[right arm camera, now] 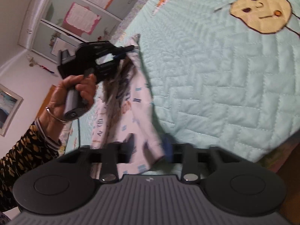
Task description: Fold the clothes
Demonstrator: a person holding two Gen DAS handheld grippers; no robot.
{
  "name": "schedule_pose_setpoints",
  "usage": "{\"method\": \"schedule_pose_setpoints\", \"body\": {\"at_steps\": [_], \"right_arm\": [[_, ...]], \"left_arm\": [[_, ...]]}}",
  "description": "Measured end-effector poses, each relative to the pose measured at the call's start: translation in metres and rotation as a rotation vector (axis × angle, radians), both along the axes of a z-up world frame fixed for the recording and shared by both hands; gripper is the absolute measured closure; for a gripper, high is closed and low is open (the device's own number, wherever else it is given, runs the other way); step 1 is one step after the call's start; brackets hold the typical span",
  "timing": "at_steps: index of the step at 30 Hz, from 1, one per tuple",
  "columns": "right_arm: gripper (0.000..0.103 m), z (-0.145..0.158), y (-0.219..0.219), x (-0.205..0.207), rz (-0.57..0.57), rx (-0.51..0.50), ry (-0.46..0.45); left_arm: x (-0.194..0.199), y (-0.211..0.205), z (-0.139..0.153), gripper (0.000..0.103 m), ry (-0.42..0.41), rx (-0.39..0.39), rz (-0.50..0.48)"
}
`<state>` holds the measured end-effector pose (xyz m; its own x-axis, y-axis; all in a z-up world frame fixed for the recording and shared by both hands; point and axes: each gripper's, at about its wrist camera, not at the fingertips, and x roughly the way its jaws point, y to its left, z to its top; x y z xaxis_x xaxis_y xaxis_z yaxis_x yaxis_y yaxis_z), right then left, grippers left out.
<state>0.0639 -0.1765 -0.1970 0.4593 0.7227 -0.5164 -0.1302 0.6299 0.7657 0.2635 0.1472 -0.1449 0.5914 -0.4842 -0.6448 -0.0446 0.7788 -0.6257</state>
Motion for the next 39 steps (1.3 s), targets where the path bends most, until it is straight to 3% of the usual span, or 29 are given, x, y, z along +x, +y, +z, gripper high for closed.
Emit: {"method": "schedule_pose_setpoints", "body": {"at_steps": [5,8,13,17,22,28,34,35,37,39], "right_arm": [[0.098,0.011,0.001,-0.007,-0.006,-0.047,-0.037],[0.098,0.038,0.022,-0.017,0.064,-0.186,-0.162],[0.098,0.082,0.092,-0.047,0.292,-0.506,-0.45],[0.098,0.079,0.142,-0.061,0.461,-0.637,-0.556],[0.098,0.058,0.175,-0.061,0.581,-0.725,-0.56],[0.094,0.056,0.162,-0.049,0.517,-0.576,-0.461],[0.092,0.056,0.175,-0.045,0.529,-0.536,-0.449],[0.087,0.053,0.177,-0.045,0.532,-0.525,-0.444],[0.063,0.051,0.175,-0.046,0.528,-0.46,-0.426],[0.054,0.052,0.165,-0.046,0.519,-0.378,-0.397]], "left_arm": [[0.007,0.008,0.006,0.1,-0.021,0.014,-0.035],[0.007,0.019,0.012,0.1,-0.043,0.019,-0.042],[0.006,0.037,0.019,0.1,-0.076,0.035,-0.05],[0.0,0.055,0.014,0.1,-0.076,0.05,-0.037],[-0.006,0.07,0.006,0.1,-0.072,0.066,-0.031],[-0.004,0.072,0.002,0.1,-0.076,0.07,-0.04],[0.002,0.071,-0.001,0.1,-0.078,0.085,-0.052],[0.003,0.071,-0.002,0.1,-0.077,0.083,-0.05],[0.004,0.071,-0.004,0.1,-0.077,0.082,-0.054],[0.005,0.071,-0.005,0.1,-0.076,0.085,-0.06]]}}
